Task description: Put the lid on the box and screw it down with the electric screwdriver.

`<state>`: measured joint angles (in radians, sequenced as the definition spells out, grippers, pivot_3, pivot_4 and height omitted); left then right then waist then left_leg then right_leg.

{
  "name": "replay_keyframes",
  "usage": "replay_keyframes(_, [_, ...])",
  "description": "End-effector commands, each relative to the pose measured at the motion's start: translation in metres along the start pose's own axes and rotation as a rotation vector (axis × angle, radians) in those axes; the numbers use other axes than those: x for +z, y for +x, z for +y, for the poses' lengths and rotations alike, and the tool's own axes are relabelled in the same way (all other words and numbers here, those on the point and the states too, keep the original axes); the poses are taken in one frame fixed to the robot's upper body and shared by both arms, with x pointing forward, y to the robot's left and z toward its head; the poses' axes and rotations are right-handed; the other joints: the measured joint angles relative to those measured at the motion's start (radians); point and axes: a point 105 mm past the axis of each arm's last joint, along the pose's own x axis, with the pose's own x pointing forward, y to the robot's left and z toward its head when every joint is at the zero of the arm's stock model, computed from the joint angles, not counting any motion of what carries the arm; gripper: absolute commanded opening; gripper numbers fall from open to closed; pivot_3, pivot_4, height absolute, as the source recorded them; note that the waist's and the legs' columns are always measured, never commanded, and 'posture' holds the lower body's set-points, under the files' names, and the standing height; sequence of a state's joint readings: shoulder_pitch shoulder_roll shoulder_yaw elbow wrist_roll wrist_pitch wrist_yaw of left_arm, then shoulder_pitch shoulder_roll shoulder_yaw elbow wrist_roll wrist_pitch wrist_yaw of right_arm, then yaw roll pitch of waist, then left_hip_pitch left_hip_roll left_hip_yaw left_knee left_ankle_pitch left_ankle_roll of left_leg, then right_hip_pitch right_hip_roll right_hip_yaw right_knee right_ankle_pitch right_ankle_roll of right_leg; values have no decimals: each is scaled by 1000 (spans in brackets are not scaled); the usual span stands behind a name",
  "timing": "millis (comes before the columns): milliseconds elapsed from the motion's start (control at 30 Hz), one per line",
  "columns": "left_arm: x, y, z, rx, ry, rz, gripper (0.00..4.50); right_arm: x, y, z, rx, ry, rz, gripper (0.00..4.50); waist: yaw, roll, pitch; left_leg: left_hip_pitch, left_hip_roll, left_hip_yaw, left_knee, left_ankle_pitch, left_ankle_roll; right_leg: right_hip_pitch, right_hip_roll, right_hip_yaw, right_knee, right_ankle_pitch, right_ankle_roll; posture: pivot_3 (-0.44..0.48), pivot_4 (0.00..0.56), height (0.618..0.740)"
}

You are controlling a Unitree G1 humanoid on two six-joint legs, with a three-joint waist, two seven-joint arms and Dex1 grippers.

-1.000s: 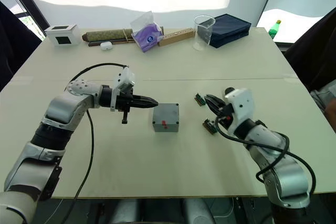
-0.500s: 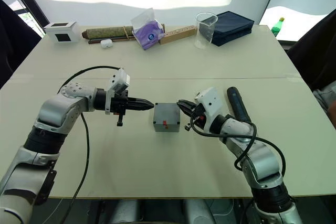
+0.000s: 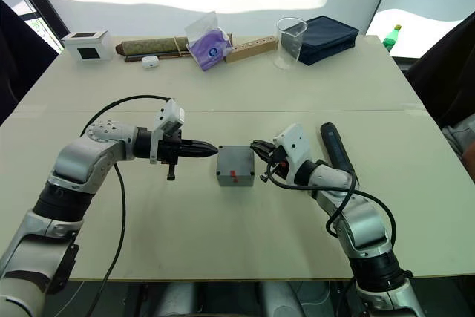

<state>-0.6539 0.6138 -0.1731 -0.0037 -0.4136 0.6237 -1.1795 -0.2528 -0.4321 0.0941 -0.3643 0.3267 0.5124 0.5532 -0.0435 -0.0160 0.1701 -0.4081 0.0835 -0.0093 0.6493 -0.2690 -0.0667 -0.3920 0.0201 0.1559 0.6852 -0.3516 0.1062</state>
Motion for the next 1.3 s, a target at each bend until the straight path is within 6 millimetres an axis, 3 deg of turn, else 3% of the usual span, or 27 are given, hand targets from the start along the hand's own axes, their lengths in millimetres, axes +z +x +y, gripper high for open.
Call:
replay_keyframes(33, [6, -1, 0, 8, 41, -12, 0, 12, 3, 2, 16, -30, -46, 22, 0, 0, 0, 0, 0, 0, 0, 0, 0, 0, 0, 0, 0, 0, 0, 0, 150, 740])
replay_keyframes(367, [5, -1, 0, 17, 50, -9, 0, 2, 5, -3, 6, -36, -14, 22, 0, 0, 0, 0, 0, 0, 0, 0, 0, 0, 0, 0, 0, 0, 0, 0, 150, 740])
replay_keyframes(667, [2, 0, 0, 18, 53, -4, 0, 4, 10, 0, 29, -42, -20, 22, 0, 0, 0, 0, 0, 0, 0, 0, 0, 0, 0, 0, 0, 0, 0, 0, 150, 740])
replay_keyframes(700, [2, 0, 0, 19, 53, -4, 0, 5, 10, 1, 34, -42, -20, 669, 0, 0, 0, 0, 0, 0, 0, 0, 0, 0, 0, 0, 0, 0, 0, 0, 150, 740])
replay_keyframes(733, [2, 0, 1, 19, 54, -4, 0, 6, 10, 1, 38, -41, -19, 883, 0, 0, 0, 0, 0, 0, 0, 0, 0, 0, 0, 0, 0, 0, 0, 0, 150, 740])
replay_keyframes(833, [2, 0, 1, 24, 57, -2, 0, 9, 7, -2, 18, -47, -23, 2214, 0, 0, 0, 0, 0, 0, 0, 0, 0, 0, 0, 0, 0, 0, 0, 0, 150, 740])
replay_keyframes(967, [6, 4, 1, 25, 75, -5, 0, 19, 1, -11, -43, -72, -43, 3614, 0, 0, 0, 0, 0, 0, 0, 0, 0, 0, 0, 0, 0, 0, 0, 0, 150, 740])
replay_keyframes(1133, [35, 11, 16, 166, 191, -97, 0, 51, -23, -41, -177, 113, -106, 3614, 4, 0, 0, 0, 0, 0, 1, 0, 0, 0, 0, 0, 1, 0, 0, 0, 150, 740])
replay_keyframes(1267, [57, 7, 0, -17, 140, -191, 0, 62, -48, -61, -193, 216, 4, 3614, 5, 0, 0, 0, 0, 0, 1, 1, -2, 0, -1, 0, 2, 0, 0, 0, 150, 740])
replay_keyframes(1300, [58, 8, 0, -30, 149, -180, 0, 64, -56, -72, -230, 182, 50, 3939, 3, 0, 0, 0, 0, 0, 1, 1, -2, 0, -1, 0, 2, 0, 0, 0, 150, 740])
